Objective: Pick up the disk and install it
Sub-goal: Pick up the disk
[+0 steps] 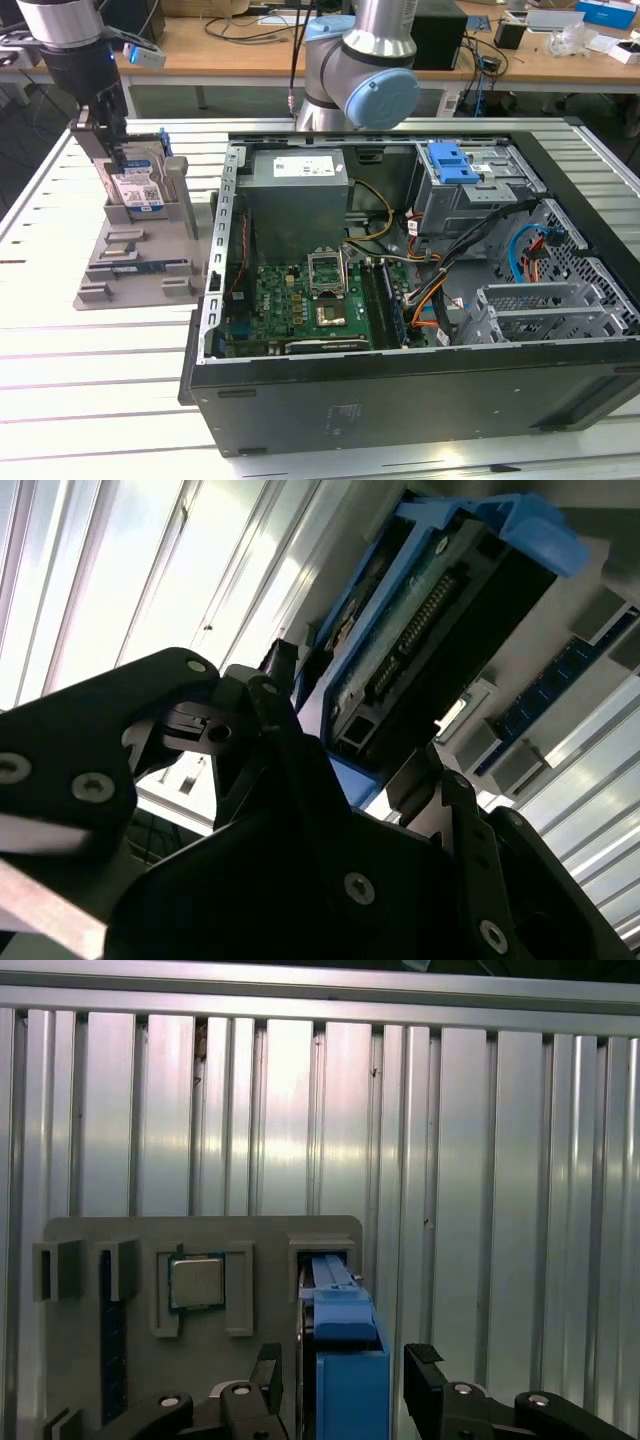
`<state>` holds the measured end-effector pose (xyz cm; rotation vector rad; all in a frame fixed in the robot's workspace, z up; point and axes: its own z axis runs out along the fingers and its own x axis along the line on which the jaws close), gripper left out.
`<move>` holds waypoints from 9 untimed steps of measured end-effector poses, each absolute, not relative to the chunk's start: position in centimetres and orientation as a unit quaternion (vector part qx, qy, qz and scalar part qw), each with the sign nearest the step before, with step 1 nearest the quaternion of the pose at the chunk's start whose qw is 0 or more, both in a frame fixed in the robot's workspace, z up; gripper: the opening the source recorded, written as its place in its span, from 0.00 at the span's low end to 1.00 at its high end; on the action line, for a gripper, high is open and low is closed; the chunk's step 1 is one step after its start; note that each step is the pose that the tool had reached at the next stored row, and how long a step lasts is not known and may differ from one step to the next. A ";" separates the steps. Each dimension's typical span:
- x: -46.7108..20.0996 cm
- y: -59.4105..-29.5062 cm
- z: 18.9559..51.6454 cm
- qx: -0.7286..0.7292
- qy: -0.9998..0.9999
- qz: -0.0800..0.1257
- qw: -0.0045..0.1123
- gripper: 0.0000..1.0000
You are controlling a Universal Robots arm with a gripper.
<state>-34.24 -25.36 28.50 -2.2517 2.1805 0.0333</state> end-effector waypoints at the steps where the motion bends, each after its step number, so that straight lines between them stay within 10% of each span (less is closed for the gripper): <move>1: -34.2 -25.4 28.5 -0.718 0.696 0.011 0.003 0.60; 5: -34.2 -25.4 28.5 -0.718 0.696 0.011 0.003 0.58; 9: -34.2 -25.4 28.5 -0.718 0.696 0.011 0.004 0.36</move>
